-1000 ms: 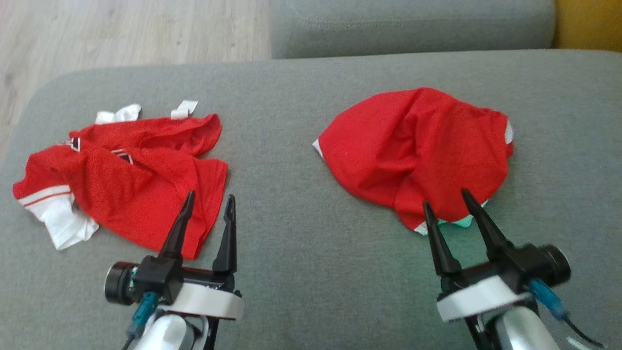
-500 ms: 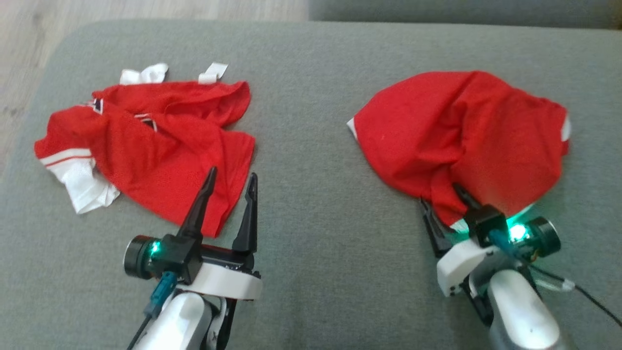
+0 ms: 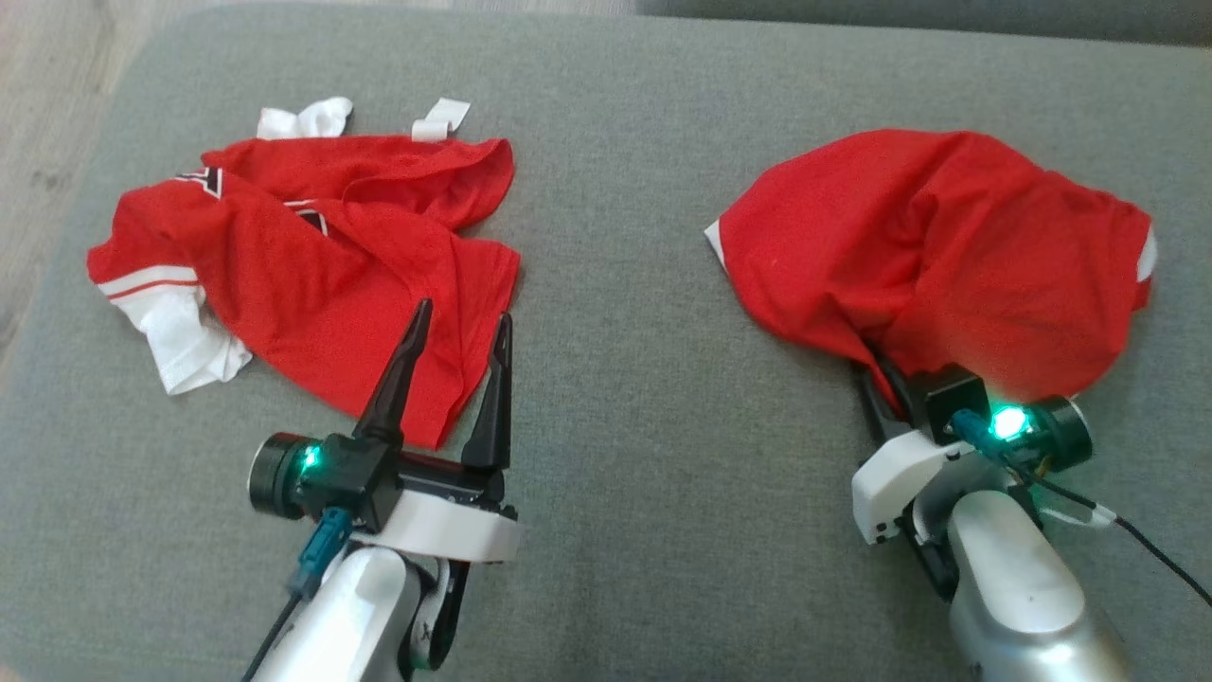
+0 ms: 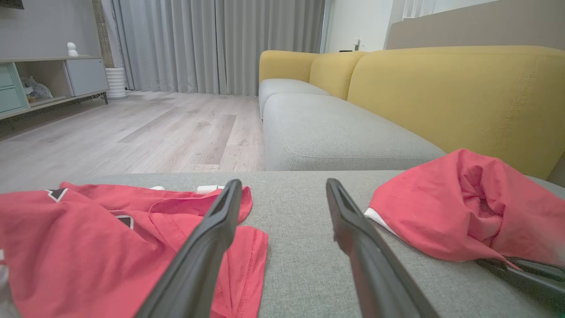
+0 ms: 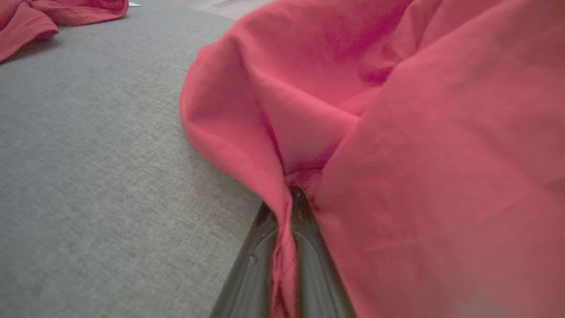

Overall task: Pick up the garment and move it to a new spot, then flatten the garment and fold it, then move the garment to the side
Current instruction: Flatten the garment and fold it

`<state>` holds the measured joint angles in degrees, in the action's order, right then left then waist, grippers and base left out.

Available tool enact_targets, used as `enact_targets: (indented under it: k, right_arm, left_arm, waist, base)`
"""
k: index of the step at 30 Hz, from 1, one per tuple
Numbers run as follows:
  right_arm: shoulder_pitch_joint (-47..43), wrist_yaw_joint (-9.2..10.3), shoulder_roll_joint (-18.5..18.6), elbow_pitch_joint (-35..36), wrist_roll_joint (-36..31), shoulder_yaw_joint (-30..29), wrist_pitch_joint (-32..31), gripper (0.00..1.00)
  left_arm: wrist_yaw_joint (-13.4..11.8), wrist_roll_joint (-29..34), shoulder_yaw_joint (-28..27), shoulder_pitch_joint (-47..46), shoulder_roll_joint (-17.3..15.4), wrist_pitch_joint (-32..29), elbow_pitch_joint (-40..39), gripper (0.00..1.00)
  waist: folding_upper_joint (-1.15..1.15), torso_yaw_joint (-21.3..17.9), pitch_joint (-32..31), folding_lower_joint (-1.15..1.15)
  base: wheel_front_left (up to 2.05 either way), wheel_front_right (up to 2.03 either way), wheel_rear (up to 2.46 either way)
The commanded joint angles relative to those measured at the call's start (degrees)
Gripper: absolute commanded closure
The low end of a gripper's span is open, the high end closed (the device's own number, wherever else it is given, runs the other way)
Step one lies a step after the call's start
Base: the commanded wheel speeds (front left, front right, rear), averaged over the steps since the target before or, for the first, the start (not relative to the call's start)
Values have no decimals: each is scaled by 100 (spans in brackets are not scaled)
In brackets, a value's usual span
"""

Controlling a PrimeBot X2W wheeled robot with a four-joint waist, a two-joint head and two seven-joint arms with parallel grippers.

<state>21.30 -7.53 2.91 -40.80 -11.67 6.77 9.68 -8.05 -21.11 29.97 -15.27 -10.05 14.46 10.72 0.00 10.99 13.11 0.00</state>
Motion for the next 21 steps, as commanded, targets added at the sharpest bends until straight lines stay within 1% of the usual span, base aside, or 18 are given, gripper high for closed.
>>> enact_targets:
  k: [1, 3, 6, 10, 13, 17, 19, 21]
  right_arm:
    - [-26, 4, -3, -12, 86, 207, 37, 100]
    - [30, 4, -3, 30, 376, 370, 156, 100]
    - [165, 4, -3, 235, 967, 805, 293, 100]
    - [462, 4, -3, 738, 1822, 1359, 383, 100]
    - [771, 4, -3, 1206, 2673, 1645, 396, 100]
    - [1179, 4, -3, 1842, 3876, 1617, 425, 100]
    - [1301, 4, -3, 2070, 4585, 1400, 452, 100]
    - [1333, 4, -3, 2082, 5188, 1023, 473, 100]
  left_arm:
    - [18, 52, -207, -214, -48, 53, -154, 0]
    - [10, 86, -210, -178, -59, 53, -122, 0]
    - [9, 99, -211, -95, -58, 53, -65, 0]
    - [-33, 90, -288, 24, -58, 53, -72, 0]
    - [-55, 81, -345, 117, -84, 53, -90, 0]
    - [-68, 53, -406, 283, -166, 53, -126, 0]
    - [-81, 44, -434, 362, -209, 53, -150, 0]
    - [-99, 34, -465, 432, -254, 53, -176, 0]
  waist:
    - [0, -19, -64, 0]
    - [0, -38, -174, 0]
    - [0, -71, -363, 0]
    - [0, -88, -602, 0]
    - [0, -80, -771, 0]
    - [0, -104, -933, 0]
    - [0, -139, -984, 0]
    - [0, -192, -1014, 0]
  base:
    - [0, 0, 0]
    - [0, 0, 0]
    - [0, 0, 0]
    - [0, 0, 0]
    - [0, 0, 0]
    - [0, 0, 0]
    - [0, 0, 0]
    - [0, 0, 0]
